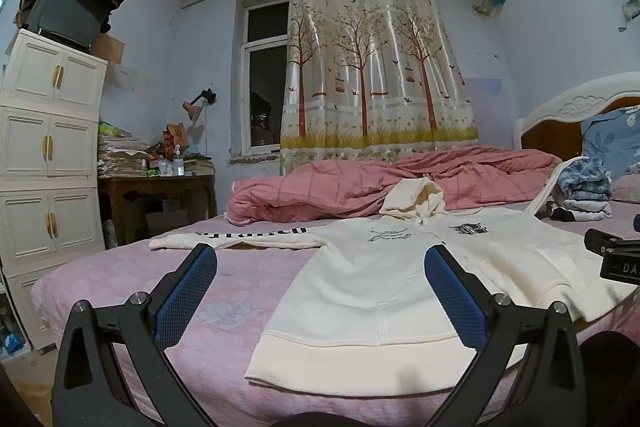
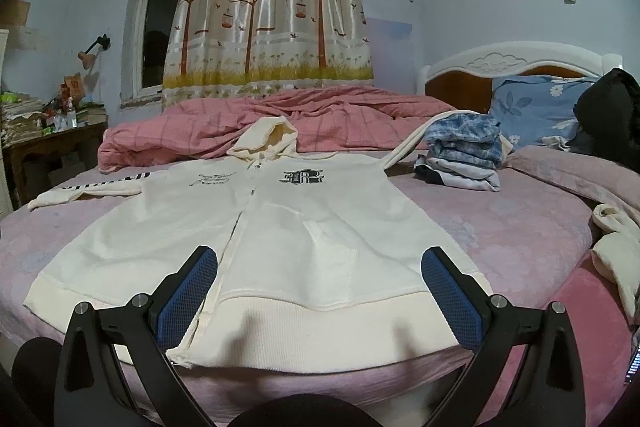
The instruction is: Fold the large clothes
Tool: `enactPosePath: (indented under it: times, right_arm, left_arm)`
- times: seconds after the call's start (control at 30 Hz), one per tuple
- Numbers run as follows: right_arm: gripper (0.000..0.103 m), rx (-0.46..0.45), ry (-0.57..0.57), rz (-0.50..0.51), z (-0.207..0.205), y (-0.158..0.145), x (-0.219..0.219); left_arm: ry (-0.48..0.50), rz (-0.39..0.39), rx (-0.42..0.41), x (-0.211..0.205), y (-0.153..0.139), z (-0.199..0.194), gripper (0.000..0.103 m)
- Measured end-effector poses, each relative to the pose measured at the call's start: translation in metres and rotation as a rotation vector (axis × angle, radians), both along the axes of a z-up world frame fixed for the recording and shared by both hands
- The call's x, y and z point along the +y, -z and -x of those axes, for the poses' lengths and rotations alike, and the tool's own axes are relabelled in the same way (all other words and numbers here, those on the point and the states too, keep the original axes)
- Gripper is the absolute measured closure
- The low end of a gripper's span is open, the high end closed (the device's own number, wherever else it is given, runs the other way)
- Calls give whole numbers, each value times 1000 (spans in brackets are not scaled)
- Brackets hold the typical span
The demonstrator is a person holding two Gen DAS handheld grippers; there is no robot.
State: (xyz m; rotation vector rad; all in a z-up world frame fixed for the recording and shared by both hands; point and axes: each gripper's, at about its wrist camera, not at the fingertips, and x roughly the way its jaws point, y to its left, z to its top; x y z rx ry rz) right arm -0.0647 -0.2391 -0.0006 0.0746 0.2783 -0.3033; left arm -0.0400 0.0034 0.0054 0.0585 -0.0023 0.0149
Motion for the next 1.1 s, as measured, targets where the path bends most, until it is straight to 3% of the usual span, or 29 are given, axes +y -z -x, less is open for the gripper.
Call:
enactPosePath:
  times: [0.43,0.8,1.1]
  right_arm:
    - [0,9,-37,-15,-3,4,2]
    - [0,21,-74,-23,-7,6,4]
    - [0,67,-73,63,-9,4,10]
  left_arm:
    - [-3,-11,31,-3,1,-5,0]
    - [1,-8,6,0,1,2,0]
    - [20,-9,51,3,-9,2,0]
